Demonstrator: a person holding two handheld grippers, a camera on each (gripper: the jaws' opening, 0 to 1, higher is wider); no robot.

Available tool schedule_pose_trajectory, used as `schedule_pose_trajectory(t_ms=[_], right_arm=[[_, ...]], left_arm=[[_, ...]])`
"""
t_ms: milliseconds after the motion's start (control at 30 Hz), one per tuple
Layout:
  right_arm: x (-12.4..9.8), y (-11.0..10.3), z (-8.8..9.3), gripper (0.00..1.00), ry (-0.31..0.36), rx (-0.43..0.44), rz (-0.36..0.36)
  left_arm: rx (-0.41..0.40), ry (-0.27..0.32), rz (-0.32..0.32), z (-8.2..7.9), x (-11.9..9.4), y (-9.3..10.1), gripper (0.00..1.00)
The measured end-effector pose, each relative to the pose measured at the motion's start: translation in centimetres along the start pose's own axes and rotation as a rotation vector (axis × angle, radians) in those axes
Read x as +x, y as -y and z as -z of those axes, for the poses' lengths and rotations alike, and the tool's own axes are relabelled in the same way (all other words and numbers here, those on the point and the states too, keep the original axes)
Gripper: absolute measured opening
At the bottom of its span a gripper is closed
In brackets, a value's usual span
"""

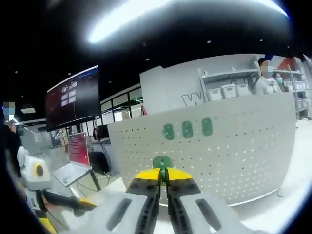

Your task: Insert the hook assembly into the mounting plate slot until the hook locks in place.

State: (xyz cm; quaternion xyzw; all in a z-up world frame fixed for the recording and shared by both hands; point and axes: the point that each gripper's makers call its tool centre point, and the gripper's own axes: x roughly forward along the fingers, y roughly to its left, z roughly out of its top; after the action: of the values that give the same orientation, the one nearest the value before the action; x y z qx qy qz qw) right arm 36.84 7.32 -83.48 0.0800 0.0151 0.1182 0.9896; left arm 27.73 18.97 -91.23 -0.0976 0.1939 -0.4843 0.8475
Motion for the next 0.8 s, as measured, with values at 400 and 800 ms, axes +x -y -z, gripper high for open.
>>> schedule_pose_trajectory(t_ms=[400,800], right_arm=[[2.2,3.7,-2.9,0.0,0.073,-0.127,0.085],[4.6,8.4,-5.4,0.0,0.14,-0.128,0.19]], left_arm=[[-0.008,-0.036,0.018,0.7,0.3,-0.1,1.0],[-0.012,-0.048,-0.004,0.9,0.2,-1.4,0.95]])
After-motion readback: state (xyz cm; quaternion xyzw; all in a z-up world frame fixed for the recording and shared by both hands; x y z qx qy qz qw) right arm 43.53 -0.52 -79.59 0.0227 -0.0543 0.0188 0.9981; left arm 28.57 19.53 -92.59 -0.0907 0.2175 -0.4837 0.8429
